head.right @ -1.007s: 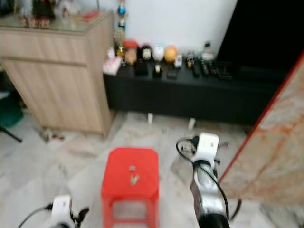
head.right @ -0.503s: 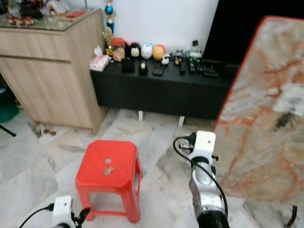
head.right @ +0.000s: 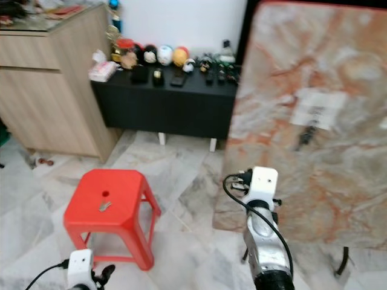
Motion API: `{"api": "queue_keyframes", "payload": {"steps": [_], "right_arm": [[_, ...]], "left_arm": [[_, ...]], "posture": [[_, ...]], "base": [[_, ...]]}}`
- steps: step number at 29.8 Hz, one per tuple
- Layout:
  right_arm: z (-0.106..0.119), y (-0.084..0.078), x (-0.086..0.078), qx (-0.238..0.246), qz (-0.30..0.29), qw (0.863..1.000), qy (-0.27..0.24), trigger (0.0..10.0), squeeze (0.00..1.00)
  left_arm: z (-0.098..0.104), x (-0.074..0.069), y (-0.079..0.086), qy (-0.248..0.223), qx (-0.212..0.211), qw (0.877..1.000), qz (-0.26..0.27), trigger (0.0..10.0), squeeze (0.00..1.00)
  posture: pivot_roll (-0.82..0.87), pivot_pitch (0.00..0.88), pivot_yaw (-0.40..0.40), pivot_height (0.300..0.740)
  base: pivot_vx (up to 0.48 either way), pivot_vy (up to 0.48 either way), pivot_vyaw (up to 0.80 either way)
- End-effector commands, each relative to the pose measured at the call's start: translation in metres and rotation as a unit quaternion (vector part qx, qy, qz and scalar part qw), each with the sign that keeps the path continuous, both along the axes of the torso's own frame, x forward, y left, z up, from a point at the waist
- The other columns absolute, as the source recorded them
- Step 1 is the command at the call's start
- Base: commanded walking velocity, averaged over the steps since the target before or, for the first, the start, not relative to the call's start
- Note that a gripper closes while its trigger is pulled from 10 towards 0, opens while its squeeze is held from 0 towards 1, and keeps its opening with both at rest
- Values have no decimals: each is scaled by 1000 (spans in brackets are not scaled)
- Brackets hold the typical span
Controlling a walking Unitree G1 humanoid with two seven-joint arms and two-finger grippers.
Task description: Hang keys on a hook
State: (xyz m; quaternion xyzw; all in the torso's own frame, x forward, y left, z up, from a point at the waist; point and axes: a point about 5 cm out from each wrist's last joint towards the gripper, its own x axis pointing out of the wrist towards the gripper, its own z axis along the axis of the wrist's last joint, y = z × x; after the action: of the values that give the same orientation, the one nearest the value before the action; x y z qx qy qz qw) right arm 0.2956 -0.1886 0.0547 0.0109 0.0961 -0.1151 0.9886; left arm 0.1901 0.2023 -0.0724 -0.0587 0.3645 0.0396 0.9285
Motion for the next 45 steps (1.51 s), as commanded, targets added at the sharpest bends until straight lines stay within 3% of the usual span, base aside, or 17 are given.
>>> {"api": "queue_keyframes", "payload": {"steps": [1, 16, 23, 26, 28, 33, 36, 43, 45], "right_arm": [[12, 5, 7, -4, 1, 1000, -23, 10000, 0], [24, -19, 12, -24, -76, 996, -36, 10000, 0], [31, -32, 12, -48, -111, 992, -47, 10000, 0], [43, -25, 21, -147, -45, 986, -60, 10000, 0], [50, -16, 25, -236, 14, 969, -68, 10000, 0], [53, -23, 28, -253, 8, 965, -63, 10000, 0], [55, -26, 30, -303, 25, 951, -58, 10000, 0], [61, -37, 32, -336, 3, 941, -49, 10000, 0], [62, -36, 32, -362, 12, 931, -48, 10000, 0]], "left_arm": [[1, -1, 9, 2, 14, 1000, 0, 10000, 0], [4, 3, 12, -2, 18, 1000, -2, 10000, 0], [3, 1, 13, 1, 17, 1000, 3, 10000, 0], [3, 1, 14, 2, 17, 1000, 4, 10000, 0], [3, 1, 14, 2, 17, 1000, 4, 10000, 0], [2, -1, 13, 5, 15, 1000, 2, 10000, 0], [1, -1, 12, 6, 15, 1000, 1, 10000, 0], [2, 0, 12, 4, 14, 1000, 2, 10000, 0], [2, 0, 12, 4, 14, 1000, 3, 10000, 0]], "posture": [[-6, 0, -45, 740], [-8, 0, -33, 740], [-7, 0, -30, 740], [-7, 0, -32, 740], [-8, 0, -34, 740], [-10, 0, -34, 740], [-10, 0, -33, 740], [-11, 0, -30, 740], [-10, 0, -28, 740]], "base": [[0, -322, 0], [0, -321, 0], [0, 0, 0], [0, 0, 0], [0, 0, 0], [0, 0, 0], [0, 0, 0], [0, 0, 0], [0, 0, 0]]}}
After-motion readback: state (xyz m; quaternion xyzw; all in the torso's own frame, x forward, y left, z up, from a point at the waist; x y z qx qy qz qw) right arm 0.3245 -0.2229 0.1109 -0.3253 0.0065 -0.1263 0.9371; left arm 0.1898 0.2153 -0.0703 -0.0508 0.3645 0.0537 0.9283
